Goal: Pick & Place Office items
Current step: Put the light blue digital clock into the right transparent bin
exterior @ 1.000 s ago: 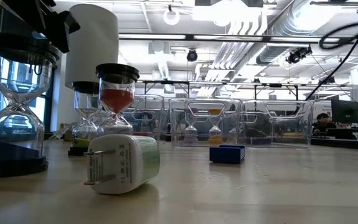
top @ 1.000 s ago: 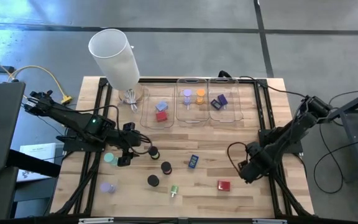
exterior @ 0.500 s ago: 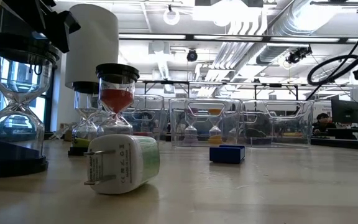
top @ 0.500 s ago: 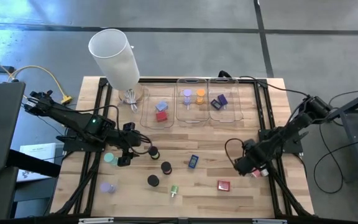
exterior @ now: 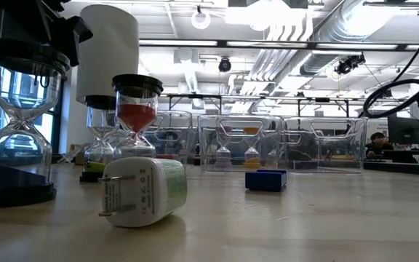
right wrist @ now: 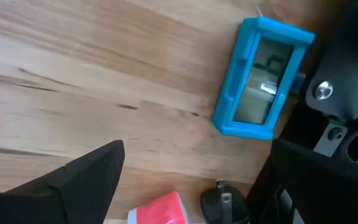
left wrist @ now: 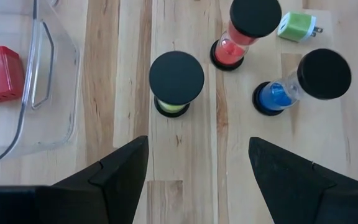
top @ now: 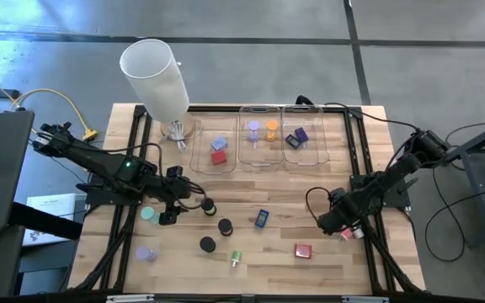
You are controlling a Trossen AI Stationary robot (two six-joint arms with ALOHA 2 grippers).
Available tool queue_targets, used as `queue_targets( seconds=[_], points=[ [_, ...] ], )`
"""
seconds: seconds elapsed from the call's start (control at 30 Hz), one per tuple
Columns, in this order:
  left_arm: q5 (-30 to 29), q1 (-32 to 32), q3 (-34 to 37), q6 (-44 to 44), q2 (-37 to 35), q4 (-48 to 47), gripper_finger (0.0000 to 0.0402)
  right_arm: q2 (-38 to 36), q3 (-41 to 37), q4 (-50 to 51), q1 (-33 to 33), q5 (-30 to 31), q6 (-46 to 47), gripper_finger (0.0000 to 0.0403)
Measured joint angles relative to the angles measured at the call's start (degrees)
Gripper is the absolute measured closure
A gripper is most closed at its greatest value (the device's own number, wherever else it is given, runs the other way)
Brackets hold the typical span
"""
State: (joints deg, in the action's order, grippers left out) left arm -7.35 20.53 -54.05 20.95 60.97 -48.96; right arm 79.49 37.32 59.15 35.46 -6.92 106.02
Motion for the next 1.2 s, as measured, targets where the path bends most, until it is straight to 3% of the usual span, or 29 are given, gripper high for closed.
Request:
queue_targets(
  seconds=[0.4,0.63,1.2],
  points=[
    [-0.01,0.00,0.71,-0.11,0.00,1.30,0.0131,-5.79,-3.10,1.00,0.04,0.01,1.82,0.0008],
    [0.00,0.00,0.71,-0.09,0.00,1.30,0.0131,-10.89,-4.78,-1.62,0.02,5.57,4.41,0.0008],
    [-0.01,-0.01,0.71,-0.61,0.00,1.45,0.0131,-10.72,-6.01,-3.01,0.04,2.35,6.26,0.0008]
  ],
)
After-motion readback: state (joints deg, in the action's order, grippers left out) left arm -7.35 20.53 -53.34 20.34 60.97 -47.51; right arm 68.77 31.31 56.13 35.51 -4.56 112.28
